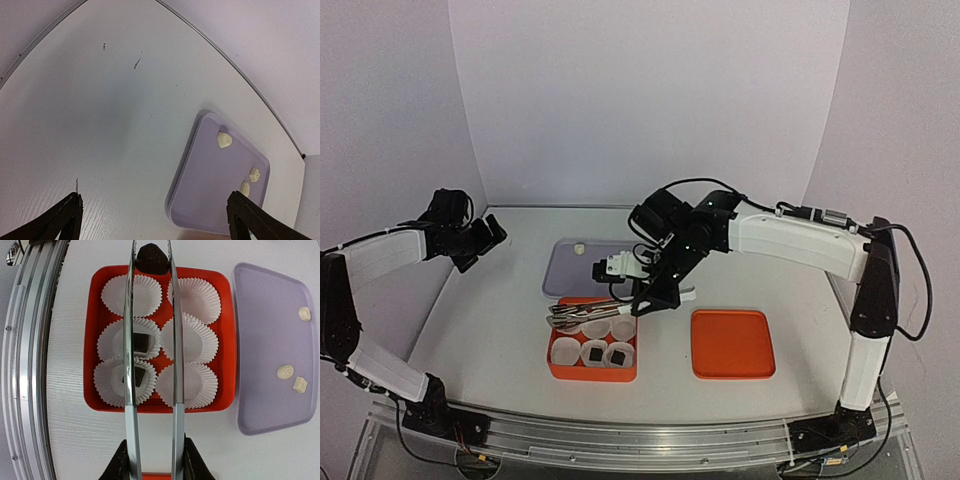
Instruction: Pack the chocolate
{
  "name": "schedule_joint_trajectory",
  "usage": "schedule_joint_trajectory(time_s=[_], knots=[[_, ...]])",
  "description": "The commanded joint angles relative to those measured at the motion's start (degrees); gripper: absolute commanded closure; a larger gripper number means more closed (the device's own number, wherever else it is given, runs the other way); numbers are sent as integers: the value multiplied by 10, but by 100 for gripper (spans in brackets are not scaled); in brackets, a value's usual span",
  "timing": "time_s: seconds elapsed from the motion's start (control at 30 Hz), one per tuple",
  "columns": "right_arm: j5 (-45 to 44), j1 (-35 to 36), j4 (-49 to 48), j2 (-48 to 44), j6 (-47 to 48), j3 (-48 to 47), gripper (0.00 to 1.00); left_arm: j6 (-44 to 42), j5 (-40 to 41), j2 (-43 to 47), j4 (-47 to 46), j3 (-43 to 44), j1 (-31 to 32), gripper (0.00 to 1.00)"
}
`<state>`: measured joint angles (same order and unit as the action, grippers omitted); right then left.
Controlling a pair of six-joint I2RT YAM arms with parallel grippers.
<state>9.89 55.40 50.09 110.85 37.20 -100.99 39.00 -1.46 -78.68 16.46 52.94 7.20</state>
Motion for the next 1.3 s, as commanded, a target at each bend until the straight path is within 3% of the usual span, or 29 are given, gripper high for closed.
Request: schedule_joint_trajectory(time_s=[0.0,1.27], knots=[[-13,2,-14,-12,-16,2,91,-8,-16,22,-19,-6,1,0],[-6,25,-5,44,-25,8,87,8,7,20,-7,-10,1,0]])
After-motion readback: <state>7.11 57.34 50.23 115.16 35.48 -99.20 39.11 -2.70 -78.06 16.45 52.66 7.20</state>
